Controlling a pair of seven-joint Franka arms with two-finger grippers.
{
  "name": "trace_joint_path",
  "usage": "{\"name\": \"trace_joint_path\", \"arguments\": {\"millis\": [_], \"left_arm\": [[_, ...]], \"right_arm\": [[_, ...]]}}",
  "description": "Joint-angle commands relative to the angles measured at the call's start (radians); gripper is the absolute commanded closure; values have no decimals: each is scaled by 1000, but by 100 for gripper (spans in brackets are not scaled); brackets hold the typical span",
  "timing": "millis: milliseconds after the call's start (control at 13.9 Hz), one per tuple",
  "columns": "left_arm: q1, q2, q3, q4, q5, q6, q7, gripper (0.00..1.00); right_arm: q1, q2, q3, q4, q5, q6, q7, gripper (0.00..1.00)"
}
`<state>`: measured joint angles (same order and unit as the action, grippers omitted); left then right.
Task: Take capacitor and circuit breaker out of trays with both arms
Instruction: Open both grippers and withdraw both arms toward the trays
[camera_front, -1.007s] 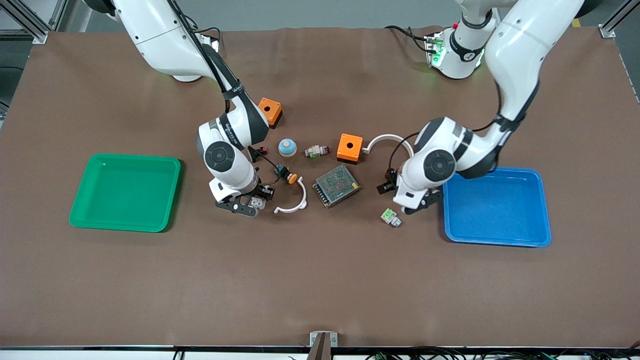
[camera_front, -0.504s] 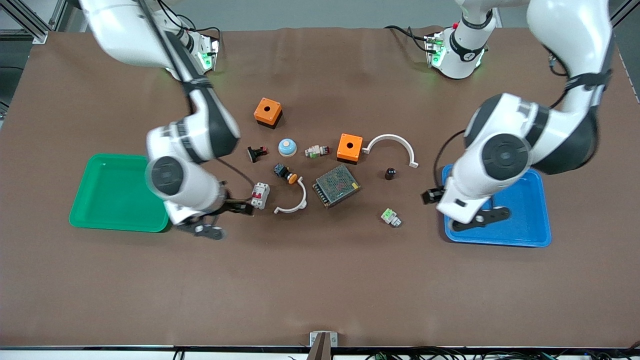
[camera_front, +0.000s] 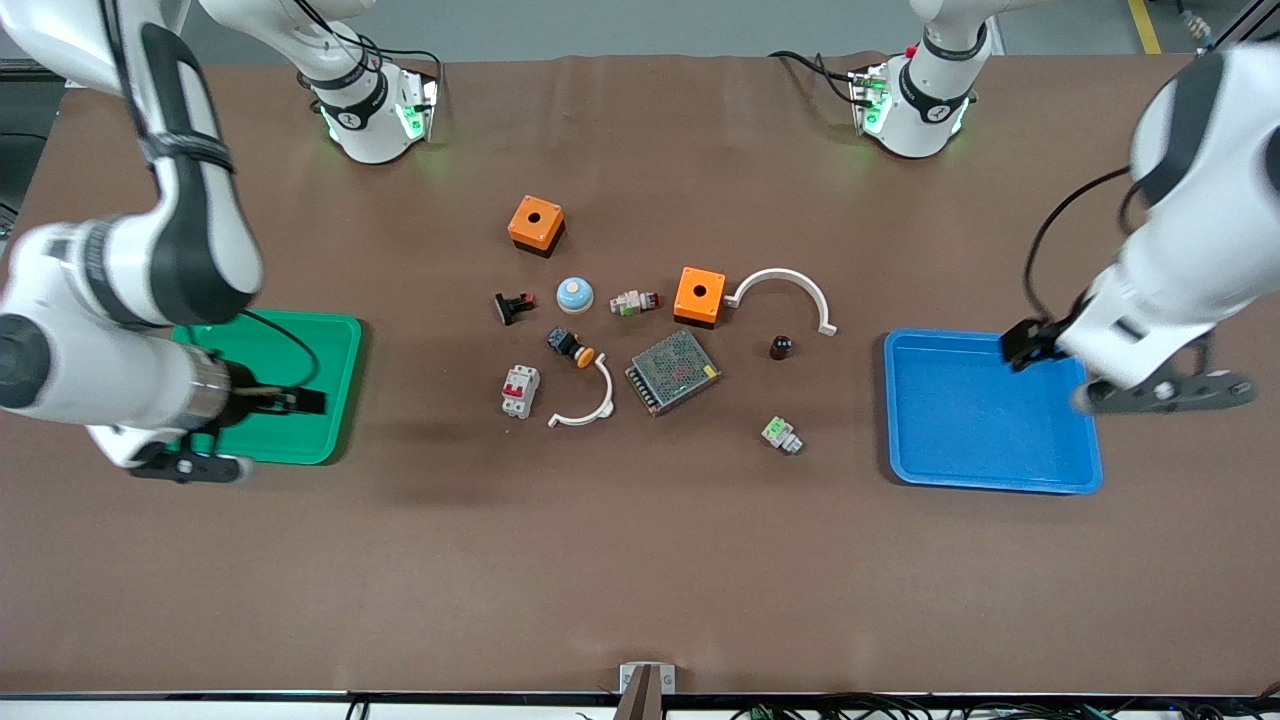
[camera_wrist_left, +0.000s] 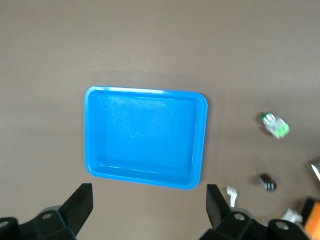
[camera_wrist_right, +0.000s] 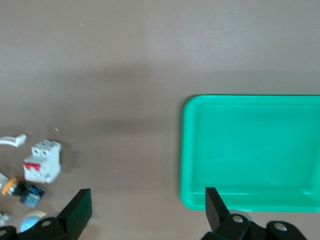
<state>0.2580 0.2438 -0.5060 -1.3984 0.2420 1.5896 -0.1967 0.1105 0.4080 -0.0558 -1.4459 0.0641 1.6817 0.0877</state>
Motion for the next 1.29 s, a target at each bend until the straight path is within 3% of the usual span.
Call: {"name": "trace_joint_path", "arguments": {"millis": [0, 144, 288, 576, 1223], "left_arm": [[-9, -124, 102, -39, -87, -63, 115, 0], [-150, -191, 293, -82, -156, -80, 122, 0], [-222, -237, 404, -122, -197, -95, 138, 0], [-215, -258, 409, -126, -213, -129, 126, 0], [-214, -251, 406, -119, -233, -120, 100, 0]], "right_arm": [[-54, -93, 21, -86, -26, -5, -75, 0], [-84, -112, 21, -82, -27, -29, -118, 0], [-113, -112, 21, -64, -27, -36, -117, 0], [-153, -101, 21, 42, -26, -73, -118, 0], [-181, -101, 31, 22, 3, -102, -117, 0]]}}
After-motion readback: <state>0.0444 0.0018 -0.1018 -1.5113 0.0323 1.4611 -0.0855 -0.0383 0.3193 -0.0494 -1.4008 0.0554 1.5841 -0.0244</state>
